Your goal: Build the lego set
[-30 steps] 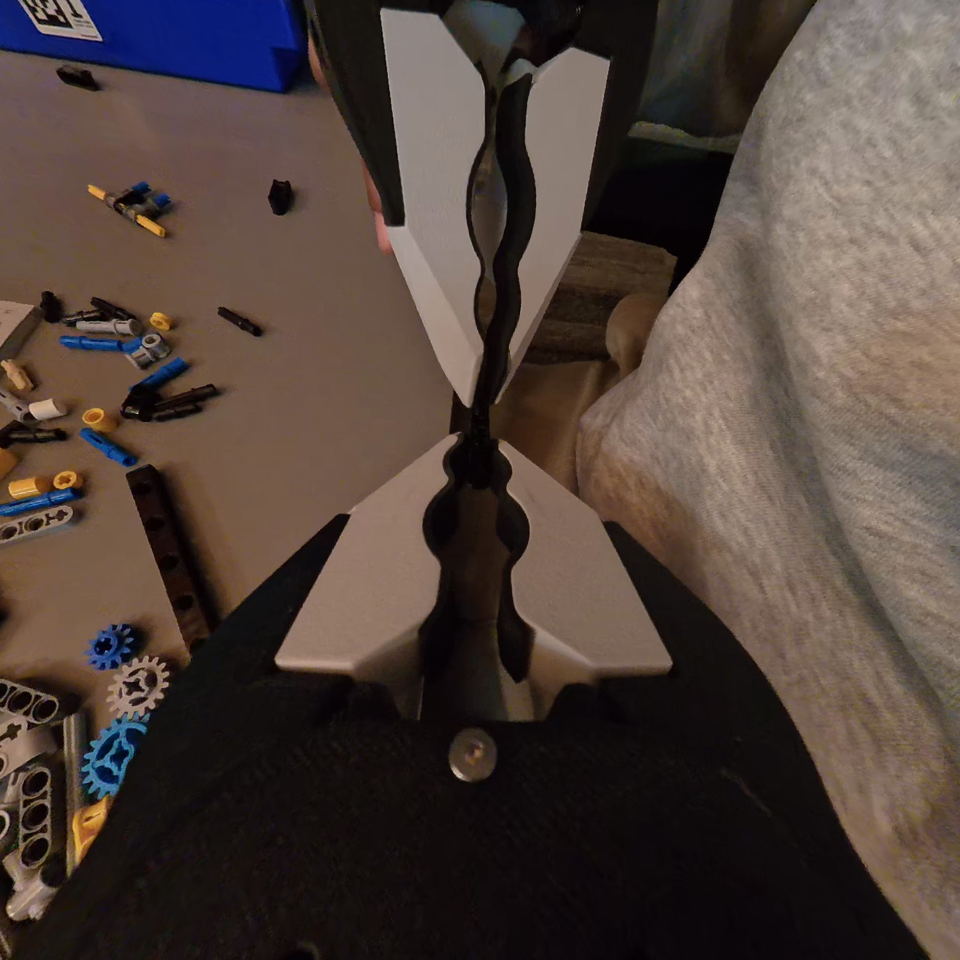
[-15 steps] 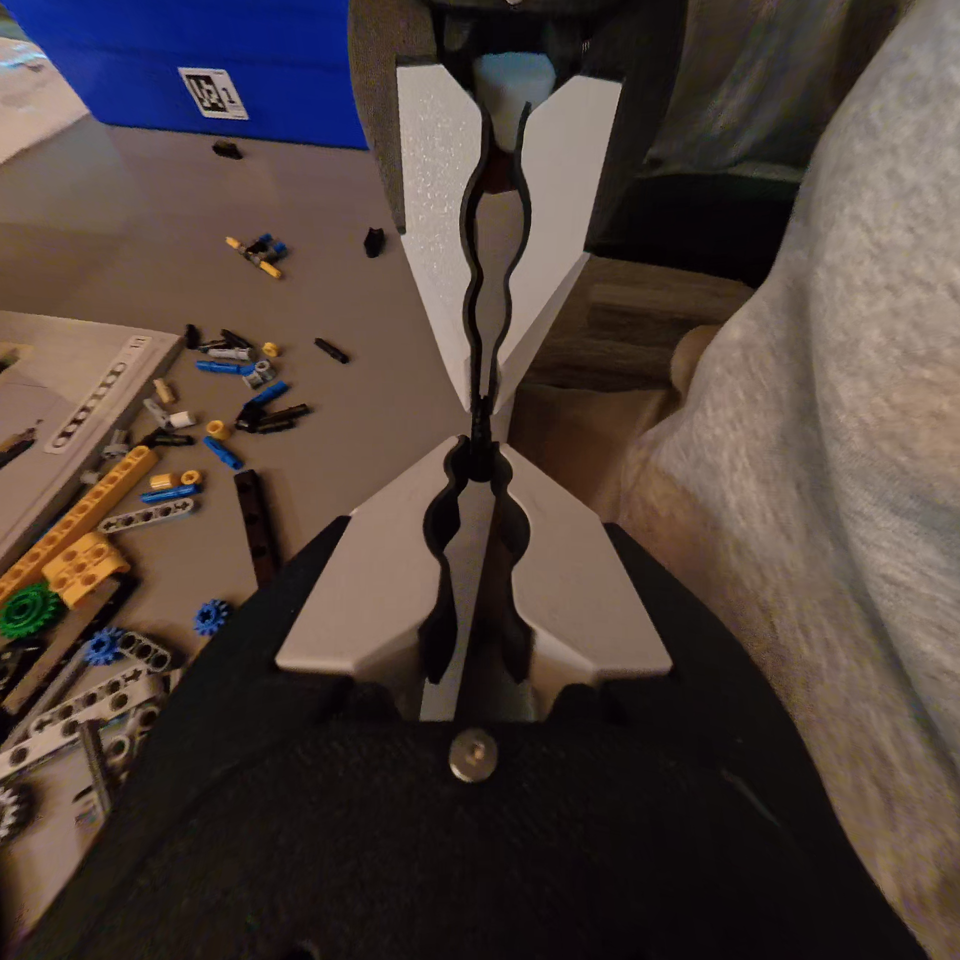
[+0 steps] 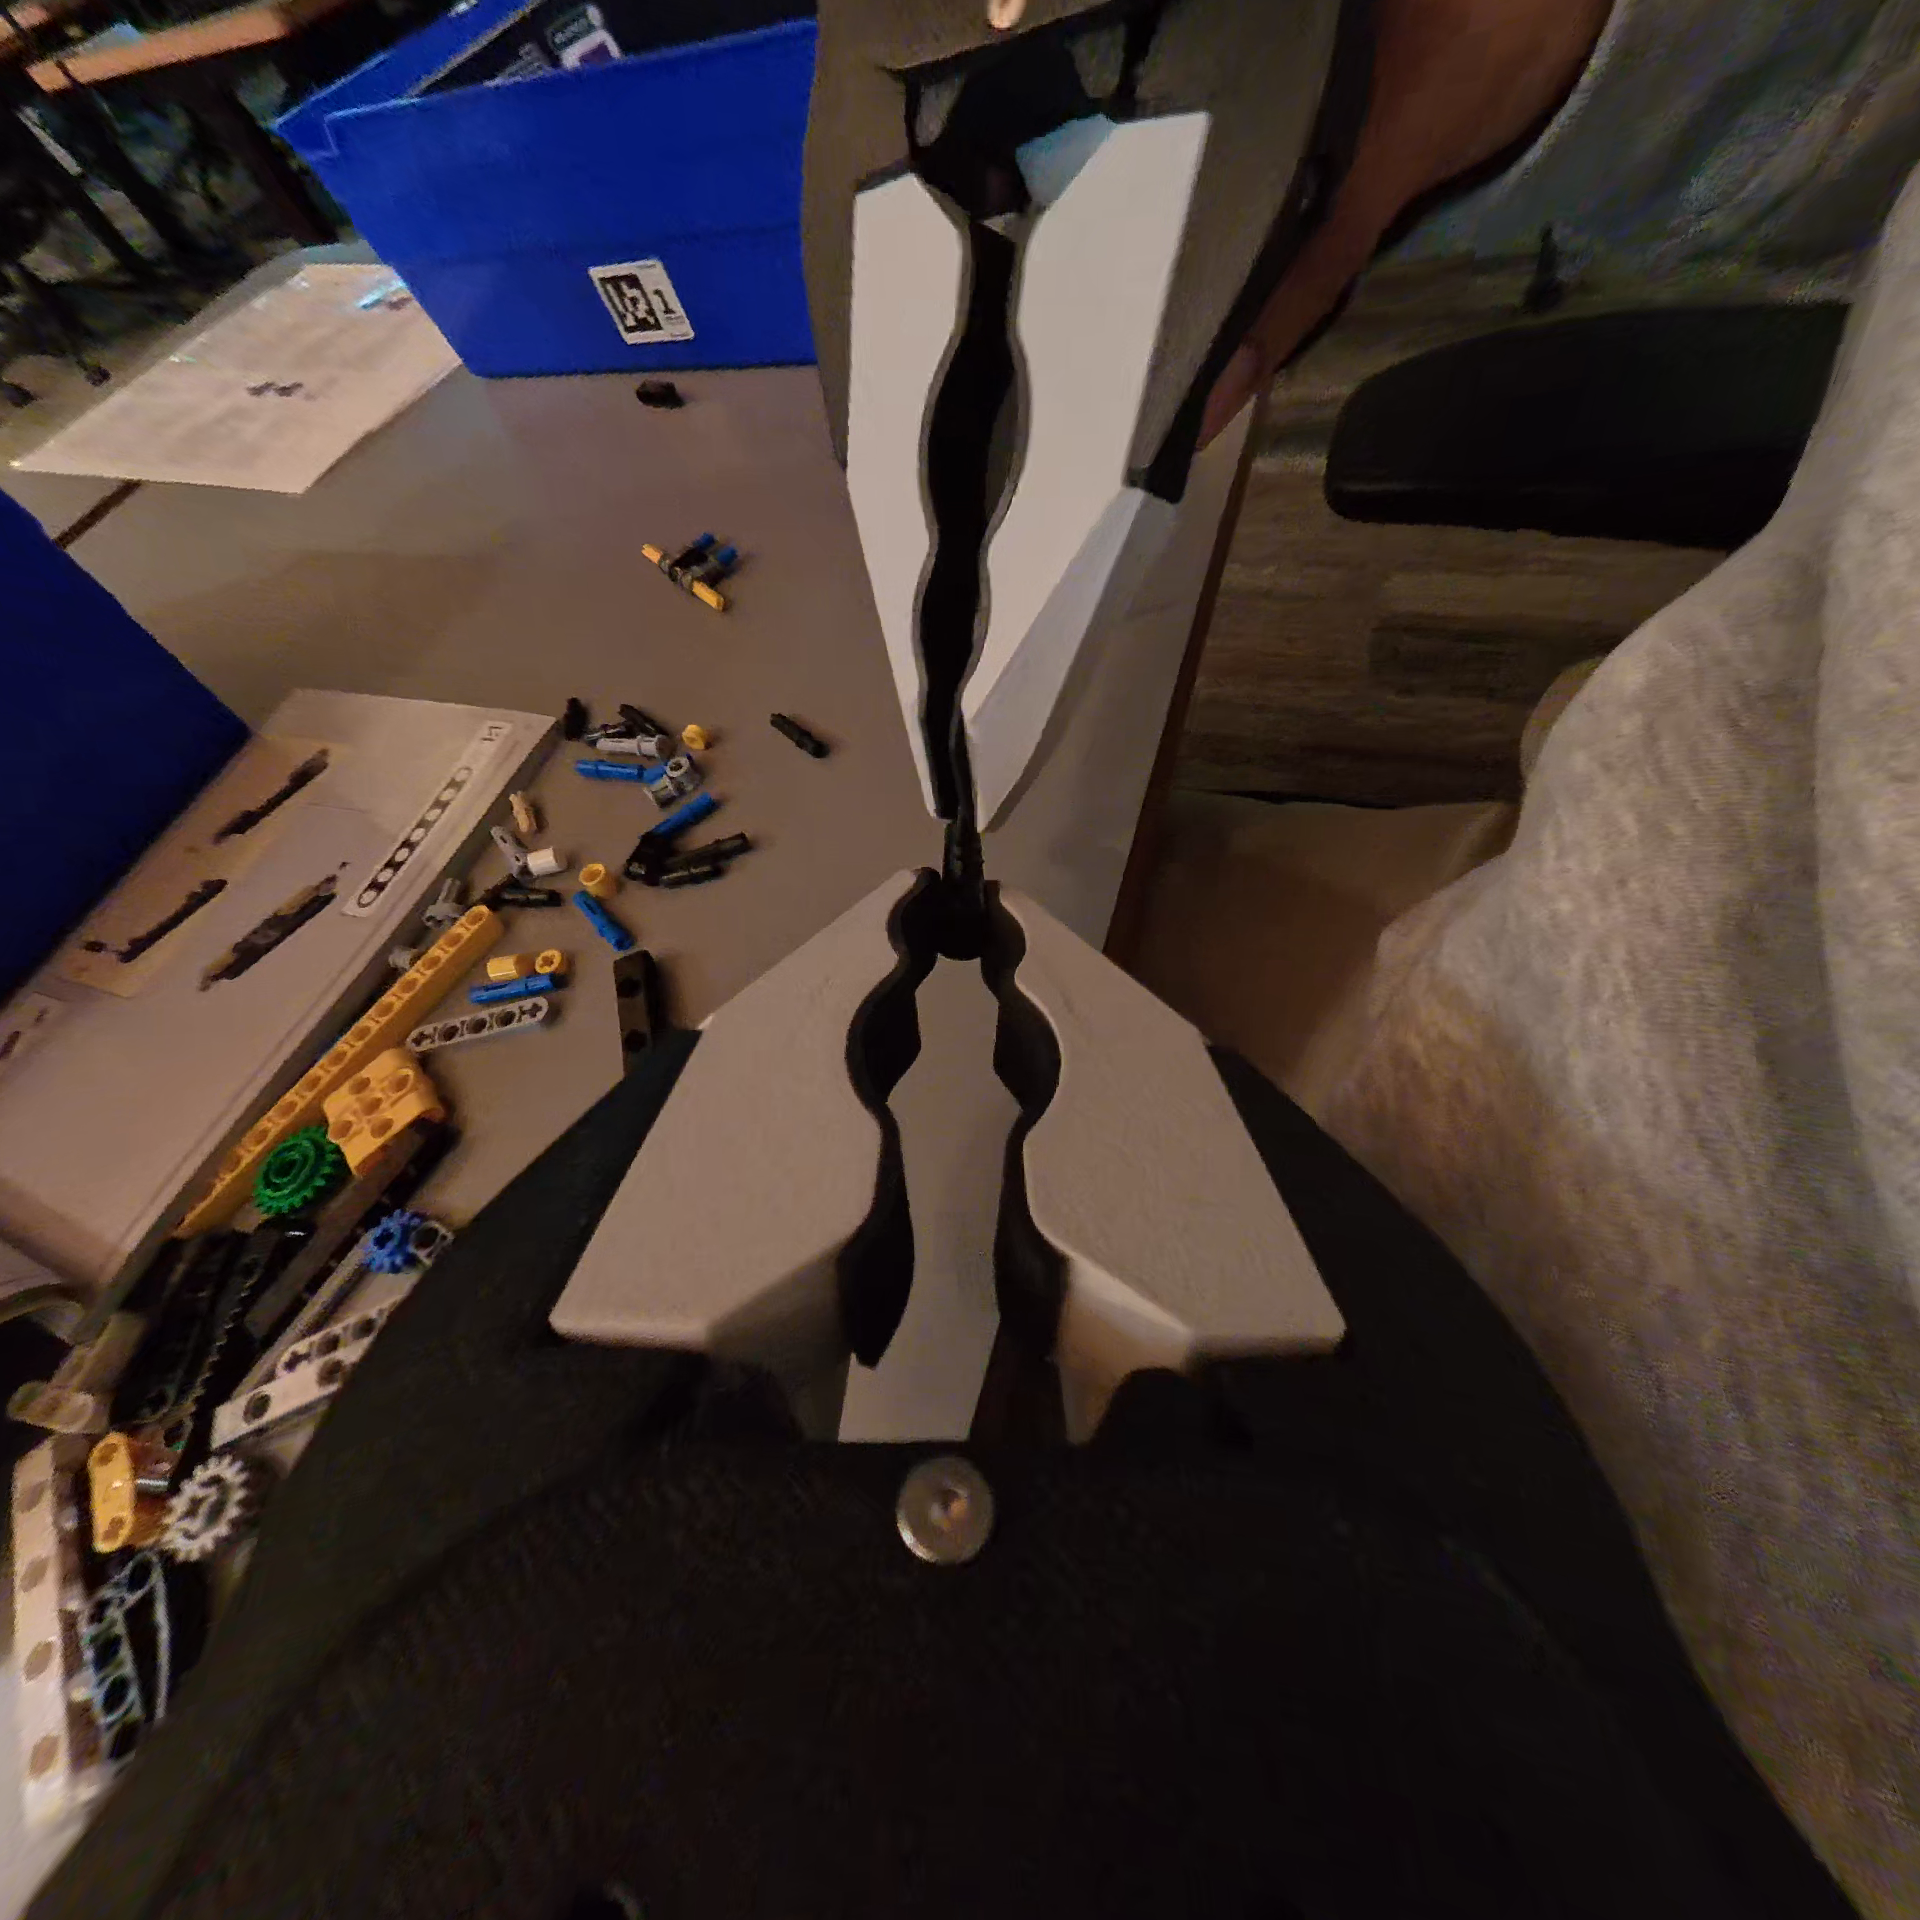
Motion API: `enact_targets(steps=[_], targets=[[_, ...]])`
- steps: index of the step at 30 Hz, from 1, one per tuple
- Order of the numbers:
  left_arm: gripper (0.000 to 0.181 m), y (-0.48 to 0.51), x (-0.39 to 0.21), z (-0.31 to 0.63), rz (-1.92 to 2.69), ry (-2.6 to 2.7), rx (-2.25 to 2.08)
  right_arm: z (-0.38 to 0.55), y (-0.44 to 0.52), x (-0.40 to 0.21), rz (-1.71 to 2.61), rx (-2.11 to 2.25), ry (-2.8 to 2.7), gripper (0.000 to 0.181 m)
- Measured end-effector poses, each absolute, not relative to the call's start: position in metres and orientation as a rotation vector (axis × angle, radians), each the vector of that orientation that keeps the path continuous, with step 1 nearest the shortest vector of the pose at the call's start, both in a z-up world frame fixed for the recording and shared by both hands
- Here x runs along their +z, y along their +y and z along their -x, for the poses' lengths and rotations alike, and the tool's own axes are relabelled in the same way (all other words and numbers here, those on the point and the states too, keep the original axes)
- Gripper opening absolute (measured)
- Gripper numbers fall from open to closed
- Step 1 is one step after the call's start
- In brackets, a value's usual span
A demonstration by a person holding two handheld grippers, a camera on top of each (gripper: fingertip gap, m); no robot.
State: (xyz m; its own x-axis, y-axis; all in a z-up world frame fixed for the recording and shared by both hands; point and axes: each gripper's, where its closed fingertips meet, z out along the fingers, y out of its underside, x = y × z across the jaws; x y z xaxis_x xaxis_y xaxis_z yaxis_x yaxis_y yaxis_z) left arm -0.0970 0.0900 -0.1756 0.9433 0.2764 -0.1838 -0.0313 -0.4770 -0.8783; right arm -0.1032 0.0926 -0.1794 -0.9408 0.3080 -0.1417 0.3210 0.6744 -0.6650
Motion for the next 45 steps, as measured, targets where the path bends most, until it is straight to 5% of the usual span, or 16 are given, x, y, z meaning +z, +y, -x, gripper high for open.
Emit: enact_targets(steps=[5,13,23,26,33,45], targets=[[0.006,0.083,-0.165,0.102,1.896,-0.327,0.174,0.109,0.095,-0.151,-0.496,-1.324,2.843,0.022],[0.005,0.071,-0.142,0.106,1.617,-0.453,-0.103,0.117,0.102,-0.134,-0.544,-1.514,2.758,0.027],[0.006,0.069,-0.116,0.089,1.443,-0.341,-0.245,0.095,0.079,-0.112,-0.219,-1.724,2.578,0.022],[0.006,0.069,-0.117,0.082,1.460,-0.299,-0.271,0.088,0.082,-0.112,-0.170,-1.638,2.532,0.001],[0.006,0.076,-0.124,0.074,1.534,-0.247,-0.265,0.076,0.081,-0.113,0.011,-1.452,2.657,0.016],[0.006,0.080,-0.129,0.068,1.601,-0.202,-0.252,0.069,0.079,-0.125,0.105,-1.258,2.753,0.003]])
